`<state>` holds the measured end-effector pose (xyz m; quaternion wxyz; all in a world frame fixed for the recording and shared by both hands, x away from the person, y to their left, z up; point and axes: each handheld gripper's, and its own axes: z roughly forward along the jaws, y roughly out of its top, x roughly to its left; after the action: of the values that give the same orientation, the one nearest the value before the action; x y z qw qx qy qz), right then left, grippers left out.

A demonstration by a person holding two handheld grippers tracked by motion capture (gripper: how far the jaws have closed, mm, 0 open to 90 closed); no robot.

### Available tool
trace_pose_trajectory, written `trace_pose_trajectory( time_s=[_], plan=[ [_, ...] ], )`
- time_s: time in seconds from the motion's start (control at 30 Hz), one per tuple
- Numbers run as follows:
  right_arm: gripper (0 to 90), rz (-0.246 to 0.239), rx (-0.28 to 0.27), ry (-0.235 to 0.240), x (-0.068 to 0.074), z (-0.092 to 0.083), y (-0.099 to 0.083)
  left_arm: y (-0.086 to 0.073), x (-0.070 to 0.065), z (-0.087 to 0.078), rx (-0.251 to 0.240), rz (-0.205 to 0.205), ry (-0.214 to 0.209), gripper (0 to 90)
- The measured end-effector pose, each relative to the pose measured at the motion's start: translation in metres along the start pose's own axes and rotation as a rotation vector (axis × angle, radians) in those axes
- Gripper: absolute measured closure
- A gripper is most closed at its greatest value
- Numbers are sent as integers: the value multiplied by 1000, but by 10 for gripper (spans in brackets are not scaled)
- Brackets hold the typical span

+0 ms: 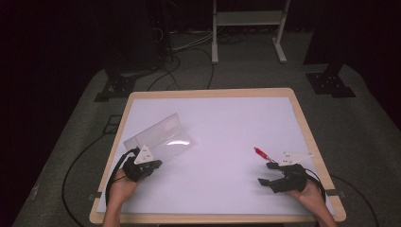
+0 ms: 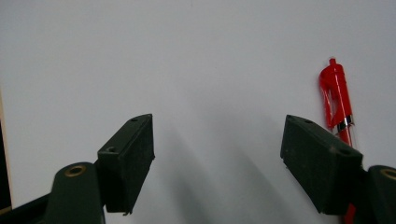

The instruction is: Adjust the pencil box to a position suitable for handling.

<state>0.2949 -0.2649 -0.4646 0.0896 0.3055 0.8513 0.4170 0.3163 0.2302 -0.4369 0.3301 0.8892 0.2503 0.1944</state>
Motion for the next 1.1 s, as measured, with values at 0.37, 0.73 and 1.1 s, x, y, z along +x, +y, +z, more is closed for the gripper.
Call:
trace_pose_trajectory(
  time_s=[0.37, 0.73, 1.1],
  plan=[
    [248, -2, 2, 0, 0, 0, 0, 16, -14, -2, -53, 57, -31, 896],
    [248, 2, -1, -6, -1, -2, 0, 30, -28, -1, -106, 97, -94, 896],
    [248, 5, -6, -12, -3, -4, -1, 41, -42, 8, -128, 139, -155, 896]
  ],
)
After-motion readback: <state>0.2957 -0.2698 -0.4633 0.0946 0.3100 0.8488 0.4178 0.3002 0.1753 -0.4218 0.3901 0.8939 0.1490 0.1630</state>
